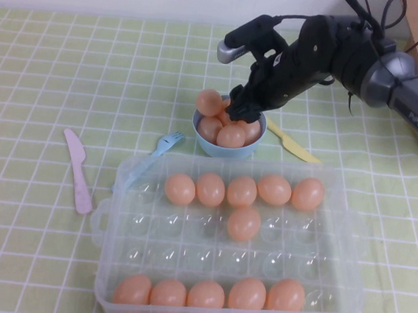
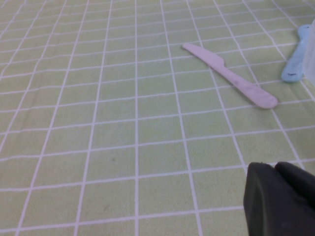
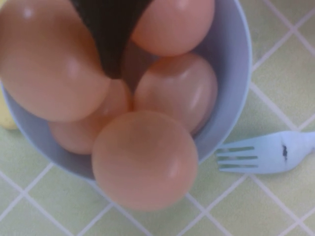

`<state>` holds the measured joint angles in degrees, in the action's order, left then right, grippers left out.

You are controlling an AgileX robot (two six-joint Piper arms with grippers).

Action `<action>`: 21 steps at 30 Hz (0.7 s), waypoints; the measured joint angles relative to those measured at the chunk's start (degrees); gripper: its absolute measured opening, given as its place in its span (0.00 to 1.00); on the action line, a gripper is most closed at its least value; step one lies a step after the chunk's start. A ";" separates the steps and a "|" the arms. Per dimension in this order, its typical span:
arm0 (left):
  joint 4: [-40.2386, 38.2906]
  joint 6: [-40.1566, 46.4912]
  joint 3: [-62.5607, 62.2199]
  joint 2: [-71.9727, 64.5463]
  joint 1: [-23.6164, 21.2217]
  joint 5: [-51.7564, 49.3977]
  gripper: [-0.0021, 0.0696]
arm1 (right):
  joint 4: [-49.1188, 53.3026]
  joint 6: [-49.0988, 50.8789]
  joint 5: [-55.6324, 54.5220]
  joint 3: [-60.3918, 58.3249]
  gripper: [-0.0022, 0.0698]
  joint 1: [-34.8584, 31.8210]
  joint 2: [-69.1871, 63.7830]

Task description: Take an egg out of the egg box

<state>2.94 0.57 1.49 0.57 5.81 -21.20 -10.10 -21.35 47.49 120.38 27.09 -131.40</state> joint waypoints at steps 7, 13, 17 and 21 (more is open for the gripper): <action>0.00 0.00 0.00 0.00 0.00 0.00 0.02 | 0.00 0.00 0.47 0.00 0.75 0.00 1.04; 0.00 0.00 0.00 0.00 0.00 0.00 0.02 | -0.03 0.00 2.10 0.00 0.76 0.00 4.82; 0.00 0.00 0.00 0.00 0.00 0.00 0.02 | -0.03 0.21 5.10 0.00 0.75 0.00 8.01; 0.00 0.00 0.00 0.00 0.00 0.00 0.02 | -0.31 4.12 8.48 0.00 0.51 0.00 11.64</action>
<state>2.94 0.57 1.49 0.57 5.81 -21.20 -10.42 -17.23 55.97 120.38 27.09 -119.76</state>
